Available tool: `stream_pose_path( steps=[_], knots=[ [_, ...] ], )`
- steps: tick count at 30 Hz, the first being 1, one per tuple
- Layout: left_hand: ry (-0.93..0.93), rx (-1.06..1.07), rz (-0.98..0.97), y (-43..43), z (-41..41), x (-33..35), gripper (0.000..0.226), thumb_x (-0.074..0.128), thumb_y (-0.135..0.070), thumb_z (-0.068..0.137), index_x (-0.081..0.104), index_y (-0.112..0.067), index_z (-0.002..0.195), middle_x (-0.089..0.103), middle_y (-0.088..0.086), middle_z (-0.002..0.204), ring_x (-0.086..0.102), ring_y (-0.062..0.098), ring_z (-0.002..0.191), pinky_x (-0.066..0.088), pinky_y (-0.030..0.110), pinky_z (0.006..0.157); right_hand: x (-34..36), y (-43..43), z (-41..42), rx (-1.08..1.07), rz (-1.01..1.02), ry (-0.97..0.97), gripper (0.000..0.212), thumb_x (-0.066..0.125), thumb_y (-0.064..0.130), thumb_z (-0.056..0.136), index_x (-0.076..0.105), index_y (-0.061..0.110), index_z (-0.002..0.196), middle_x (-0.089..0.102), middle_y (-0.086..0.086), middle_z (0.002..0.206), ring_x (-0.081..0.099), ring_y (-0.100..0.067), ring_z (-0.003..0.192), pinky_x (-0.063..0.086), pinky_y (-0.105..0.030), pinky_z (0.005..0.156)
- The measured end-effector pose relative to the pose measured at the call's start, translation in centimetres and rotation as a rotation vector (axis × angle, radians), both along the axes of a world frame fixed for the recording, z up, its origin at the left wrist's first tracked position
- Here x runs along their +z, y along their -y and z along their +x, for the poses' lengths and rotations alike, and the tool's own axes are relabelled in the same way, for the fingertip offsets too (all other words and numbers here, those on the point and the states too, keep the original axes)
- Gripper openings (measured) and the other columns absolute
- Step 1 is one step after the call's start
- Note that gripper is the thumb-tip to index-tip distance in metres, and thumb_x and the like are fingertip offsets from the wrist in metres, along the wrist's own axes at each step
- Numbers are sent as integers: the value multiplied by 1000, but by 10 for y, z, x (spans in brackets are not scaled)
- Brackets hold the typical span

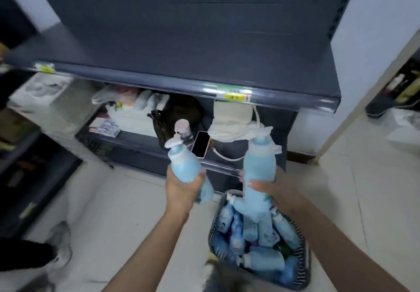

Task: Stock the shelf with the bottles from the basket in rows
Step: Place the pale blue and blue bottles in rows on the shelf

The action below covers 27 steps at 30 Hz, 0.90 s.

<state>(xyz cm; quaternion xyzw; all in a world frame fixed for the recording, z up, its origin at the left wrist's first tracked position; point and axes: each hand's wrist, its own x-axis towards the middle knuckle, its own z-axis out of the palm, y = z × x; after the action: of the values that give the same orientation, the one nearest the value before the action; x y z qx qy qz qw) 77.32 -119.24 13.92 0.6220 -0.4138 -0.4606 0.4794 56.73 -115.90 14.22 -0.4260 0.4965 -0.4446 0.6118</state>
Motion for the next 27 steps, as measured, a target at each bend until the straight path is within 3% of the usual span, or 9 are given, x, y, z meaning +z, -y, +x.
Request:
stream_pose_path(
  steps=[4, 6, 9, 13, 17, 21, 24, 27],
  knots=[
    [9, 61, -100, 8, 52, 57, 68, 88, -23, 60, 49, -13, 114, 59, 2, 97, 58, 13, 84, 49, 22, 65, 58, 22, 23, 7, -174, 29, 46, 76, 26, 51, 64, 10, 93, 70, -4, 86, 64, -22, 80, 55, -39, 69],
    [28, 122, -138, 16, 77, 78, 71, 89, -28, 56, 49, -16, 113, 59, -1, 95, 58, 12, 84, 48, 23, 68, 77, 39, 43, -1, -223, 5, 52, 77, 28, 50, 62, 10, 96, 71, -3, 87, 65, -22, 81, 54, -42, 72],
    [13, 214, -178, 36, 112, 99, 59, 85, -18, 64, 47, -20, 110, 58, -2, 94, 57, 9, 82, 48, 24, 69, 104, 71, 84, 43, -277, -43, 68, 83, 34, 42, 60, 8, 101, 72, -3, 86, 67, -21, 80, 55, -39, 70],
    [24, 237, -255, 79, 168, 116, 58, 87, -17, 62, 50, -17, 108, 61, 2, 95, 59, 16, 83, 47, 28, 68, 127, 123, 153, 44, -317, -36, 65, 78, 35, 43, 61, 10, 101, 71, -3, 85, 68, -17, 78, 55, -34, 69],
    [59, 201, -337, 135, 228, 140, 49, 83, -15, 66, 51, -20, 103, 61, 0, 92, 58, 10, 80, 46, 21, 64, 144, 183, 228, -22, -355, -38, 72, 79, 38, 42, 58, 8, 105, 70, 1, 84, 66, -14, 75, 54, -29, 65],
    [76, 186, -392, 191, 282, 160, 47, 84, -11, 65, 50, -25, 94, 59, -1, 89, 57, 7, 76, 46, 21, 63, 155, 238, 286, -94, -353, -27, 80, 80, 42, 38, 59, 12, 108, 69, -5, 95, 66, -21, 85, 53, -33, 70],
    [101, 194, -390, 233, 313, 169, 49, 84, -12, 65, 51, -18, 100, 59, -2, 89, 56, 10, 77, 44, 20, 61, 160, 276, 315, -118, -340, -38, 73, 81, 40, 38, 60, 16, 104, 69, -3, 92, 65, -19, 83, 51, -29, 66],
    [120, 210, -397, 277, 333, 171, 46, 84, -12, 64, 49, -21, 92, 56, -6, 85, 54, 7, 75, 42, 18, 59, 163, 316, 335, -137, -339, -47, 63, 82, 33, 40, 60, 21, 98, 67, 1, 86, 64, -14, 77, 49, -25, 63]
  ],
)
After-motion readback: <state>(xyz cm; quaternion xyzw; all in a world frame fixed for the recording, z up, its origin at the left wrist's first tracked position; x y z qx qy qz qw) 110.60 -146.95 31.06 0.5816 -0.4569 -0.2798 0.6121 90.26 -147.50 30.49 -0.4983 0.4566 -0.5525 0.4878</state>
